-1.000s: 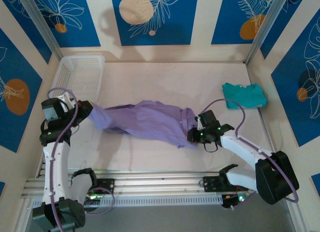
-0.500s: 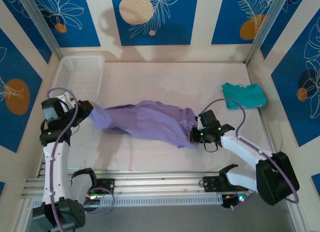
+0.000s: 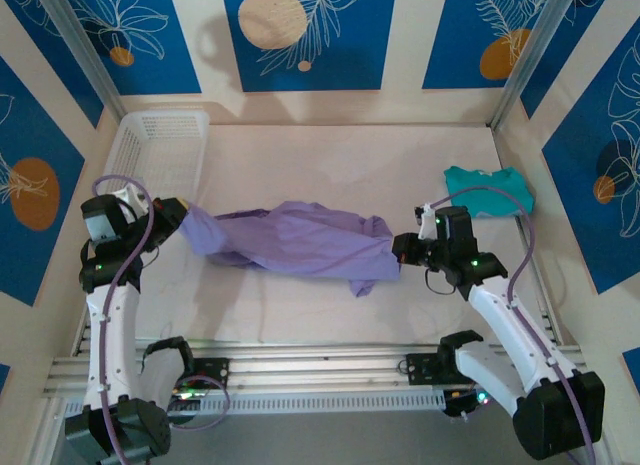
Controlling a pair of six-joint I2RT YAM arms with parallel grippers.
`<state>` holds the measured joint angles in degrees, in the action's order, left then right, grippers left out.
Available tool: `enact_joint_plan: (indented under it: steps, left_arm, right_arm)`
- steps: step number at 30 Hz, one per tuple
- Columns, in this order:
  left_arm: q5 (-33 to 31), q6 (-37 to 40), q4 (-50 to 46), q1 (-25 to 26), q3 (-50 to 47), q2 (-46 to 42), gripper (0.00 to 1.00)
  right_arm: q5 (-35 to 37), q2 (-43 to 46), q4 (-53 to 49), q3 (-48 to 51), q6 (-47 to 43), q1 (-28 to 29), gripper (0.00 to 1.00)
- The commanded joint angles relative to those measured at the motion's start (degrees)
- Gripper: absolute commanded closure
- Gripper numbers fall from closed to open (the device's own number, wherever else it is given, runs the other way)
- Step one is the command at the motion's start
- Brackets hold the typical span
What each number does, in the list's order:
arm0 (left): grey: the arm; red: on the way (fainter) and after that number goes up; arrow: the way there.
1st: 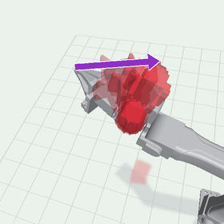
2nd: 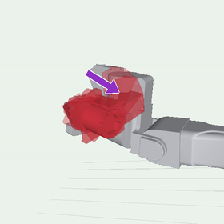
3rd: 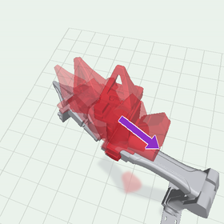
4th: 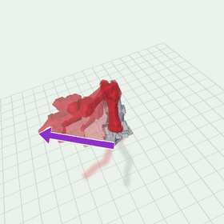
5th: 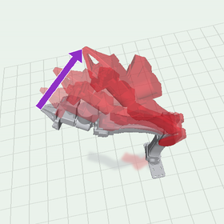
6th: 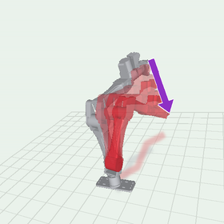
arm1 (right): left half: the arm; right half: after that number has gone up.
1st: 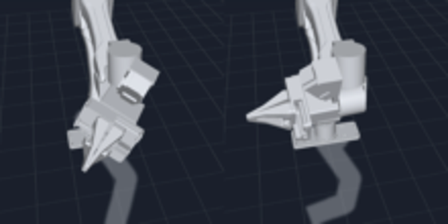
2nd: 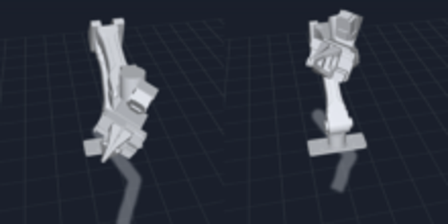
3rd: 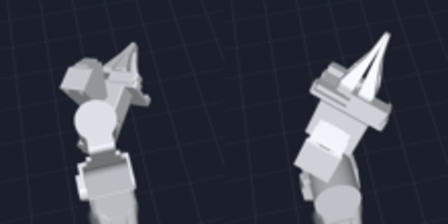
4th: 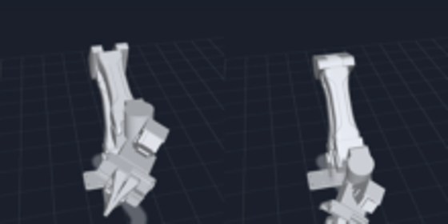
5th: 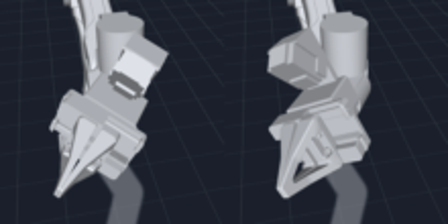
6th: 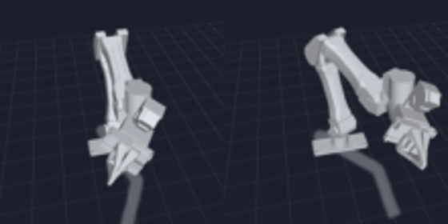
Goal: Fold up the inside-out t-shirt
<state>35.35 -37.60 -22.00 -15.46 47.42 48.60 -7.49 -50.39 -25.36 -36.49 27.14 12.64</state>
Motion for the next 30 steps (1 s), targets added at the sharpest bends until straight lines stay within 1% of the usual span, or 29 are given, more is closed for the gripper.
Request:
enact_joint_plan:
  steps: [1, 4, 7, 12, 18, 21, 23, 27, 30]
  left_arm:
    - [-0.1, 0.1, 0.6, 0.3, 2.2, -0.4, 1.0]
    - [-1.2, 0.5, 0.4, 0.3, 2.5, -0.4, 1.0]
    - [-1.8, 0.7, 0.6, 0.3, 2.3, -0.3, 1.0]
    - [-1.6, 0.3, 2.3, 0.3, 1.0, 0.3, 1.0]
    - [-1.3, -0.3, 3.7, 0.4, 0.4, 1.0, 1.0]
    - [-1.2, -0.2, 3.9, 0.3, 0.4, 1.2, 1.0]
    - [-1.2, 0.0, 3.8, 0.4, 0.5, 1.2, 1.0]
    - [-1.1, 0.2, 3.9, 0.4, 0.3, 1.3, 1.0]
    - [-0.9, 0.0, 4.2, 0.4, 0.0, 1.5, 1.0]
  right_arm:
    - [-6.2, 0.8, -0.3, -0.2, -0.8, -2.0, 1.0]
    - [-7.9, 0.8, -0.1, 0.0, -0.5, -3.7, 1.0]
    - [-7.1, -1.0, -0.4, 0.1, -0.2, -3.9, 1.0]
    - [-6.6, -9.3, 2.7, -0.5, -0.1, -3.4, 1.0]
    - [-5.9, -21.8, 6.0, -4.6, -0.9, -3.4, 1.0]
    - [-5.1, -24.6, 5.2, -5.6, -1.2, -3.5, 0.94]
    - [-4.1, -24.6, 4.4, -5.2, -1.0, -3.5, 0.88]
    - [-1.7, -22.9, 2.2, -3.5, 0.2, -3.3, 0.8]
    - [-1.0, -20.9, 1.9, -2.1, 1.0, -3.0, 0.77]
